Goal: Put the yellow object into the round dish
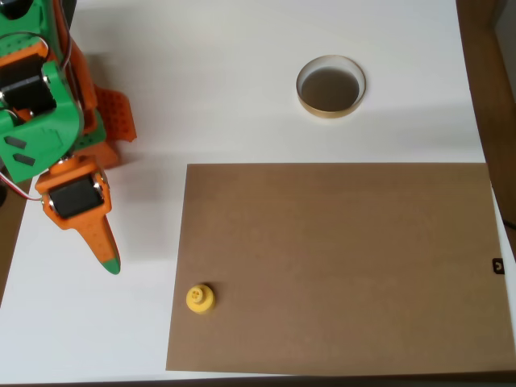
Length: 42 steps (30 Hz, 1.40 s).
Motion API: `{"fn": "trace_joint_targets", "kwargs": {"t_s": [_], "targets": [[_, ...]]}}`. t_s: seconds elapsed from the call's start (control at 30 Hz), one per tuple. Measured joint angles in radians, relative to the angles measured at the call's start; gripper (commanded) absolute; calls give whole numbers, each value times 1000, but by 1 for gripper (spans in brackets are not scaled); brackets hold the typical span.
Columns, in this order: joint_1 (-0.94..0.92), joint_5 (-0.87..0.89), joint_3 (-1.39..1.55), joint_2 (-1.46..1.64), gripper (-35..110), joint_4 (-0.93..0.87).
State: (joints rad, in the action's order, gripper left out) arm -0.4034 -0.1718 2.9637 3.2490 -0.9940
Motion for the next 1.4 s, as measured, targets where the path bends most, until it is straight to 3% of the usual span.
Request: {"fn": "trace_joint_targets", "kwargs": {"t_s": [0.33, 0.8, 1.4], "targets": [[0, 0, 0, 0, 3, 0], [101, 28, -63, -8, 22, -21], [193, 46, -270, -374, 30, 28]]}}
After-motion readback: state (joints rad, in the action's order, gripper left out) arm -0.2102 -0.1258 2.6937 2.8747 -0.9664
